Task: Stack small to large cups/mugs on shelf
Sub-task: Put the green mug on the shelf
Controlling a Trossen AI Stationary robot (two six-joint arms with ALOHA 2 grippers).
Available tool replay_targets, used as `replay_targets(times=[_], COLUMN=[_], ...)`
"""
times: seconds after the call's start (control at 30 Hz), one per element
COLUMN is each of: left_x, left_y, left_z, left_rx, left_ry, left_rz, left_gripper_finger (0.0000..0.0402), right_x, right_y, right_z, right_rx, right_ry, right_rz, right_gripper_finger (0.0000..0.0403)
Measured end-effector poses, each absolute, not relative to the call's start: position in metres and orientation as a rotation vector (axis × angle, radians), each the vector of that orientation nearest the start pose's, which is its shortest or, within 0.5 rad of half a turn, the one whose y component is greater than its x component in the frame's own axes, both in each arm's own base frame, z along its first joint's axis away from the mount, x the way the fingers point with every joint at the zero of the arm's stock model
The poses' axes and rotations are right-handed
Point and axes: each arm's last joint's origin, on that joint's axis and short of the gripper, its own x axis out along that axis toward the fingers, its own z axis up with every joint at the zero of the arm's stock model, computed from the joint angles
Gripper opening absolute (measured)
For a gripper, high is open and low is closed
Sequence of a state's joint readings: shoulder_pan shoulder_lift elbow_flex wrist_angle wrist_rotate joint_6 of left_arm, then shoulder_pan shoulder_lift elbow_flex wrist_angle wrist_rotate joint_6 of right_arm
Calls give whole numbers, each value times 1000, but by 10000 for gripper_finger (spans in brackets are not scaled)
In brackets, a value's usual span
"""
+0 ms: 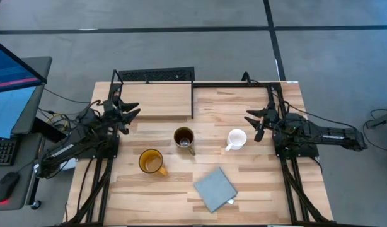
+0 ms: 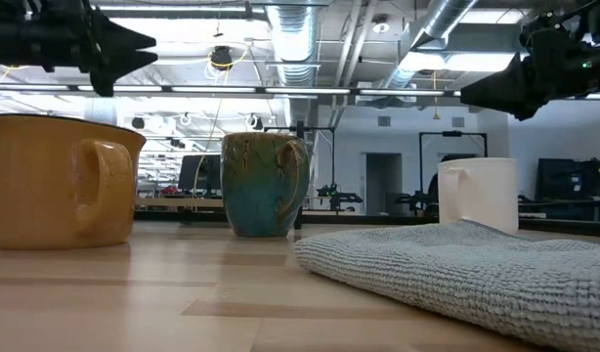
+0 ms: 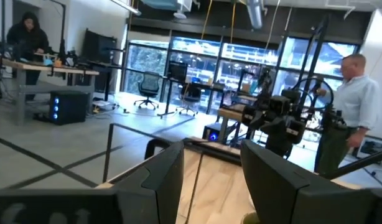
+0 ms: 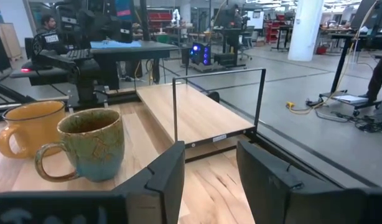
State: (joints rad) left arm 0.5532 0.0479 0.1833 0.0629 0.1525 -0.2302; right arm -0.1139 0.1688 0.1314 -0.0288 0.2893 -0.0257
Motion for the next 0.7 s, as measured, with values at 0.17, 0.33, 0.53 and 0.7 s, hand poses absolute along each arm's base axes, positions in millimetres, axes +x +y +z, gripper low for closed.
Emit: replay_targets(times=[0.17, 0.33, 0.53, 0.7], left_x=[75, 76, 76, 76], left_y=[42, 41, 39, 39], left_z=[225, 224, 224, 224], left_rx=[-172, -167, -101, -126], left_ry=[-206, -197, -175, -178], left_rz=[386, 380, 297, 293], left_gripper_finger=[151, 153, 192, 239], right_x=[101, 101, 101, 100], right_y=[-20, -20, -20, -20], right_z=[192, 192, 192, 192], right_rx=[-33, -40, -44, -59], right_ry=[72, 74, 75, 78], right_rz=[-402, -402, -402, -405], right_gripper_finger=[169, 169, 169, 169])
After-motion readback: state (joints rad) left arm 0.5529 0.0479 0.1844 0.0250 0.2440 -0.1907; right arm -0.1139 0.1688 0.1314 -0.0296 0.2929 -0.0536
